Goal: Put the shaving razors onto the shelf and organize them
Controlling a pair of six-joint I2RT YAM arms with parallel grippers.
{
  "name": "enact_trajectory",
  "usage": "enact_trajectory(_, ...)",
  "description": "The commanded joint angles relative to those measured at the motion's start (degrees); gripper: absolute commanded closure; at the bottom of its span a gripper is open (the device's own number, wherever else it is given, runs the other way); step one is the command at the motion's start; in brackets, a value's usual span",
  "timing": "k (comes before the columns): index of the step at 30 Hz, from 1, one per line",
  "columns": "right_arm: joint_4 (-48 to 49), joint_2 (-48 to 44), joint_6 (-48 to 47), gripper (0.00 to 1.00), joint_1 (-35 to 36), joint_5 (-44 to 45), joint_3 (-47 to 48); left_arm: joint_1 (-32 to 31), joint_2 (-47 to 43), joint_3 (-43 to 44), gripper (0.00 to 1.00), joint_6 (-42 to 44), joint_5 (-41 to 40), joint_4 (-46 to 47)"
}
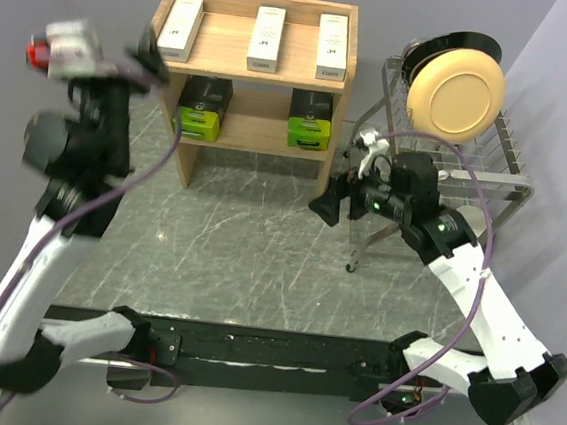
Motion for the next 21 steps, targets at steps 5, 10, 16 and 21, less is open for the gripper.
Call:
enact_trajectory(5, -9.45, 8.97, -0.20, 0.00, 7.11, 12.65, 16.85, 0.21, -18.50, -32.37, 0.01, 0.25, 19.72, -21.40)
enact_trajectory(10, -15.97, 11.62, 1.12, 0.00, 10.11, 14.11, 21.61, 3.37, -21.84, -40.80, 0.01, -3.28, 26.31, -28.19)
enact_trajectory(16, -13.33, 10.47, 3.75, 0.00, 12.04, 11.47, 22.66, 6.36, -23.43, -46.36, 0.00, -4.85, 25.88, -26.35)
enact_trajectory(21, -13.16, 10.30, 3.23, 0.00, 11.96, 12.35, 22.14, 7.86, -21.15, -46.01, 0.01, -5.22, 26.76, -24.33)
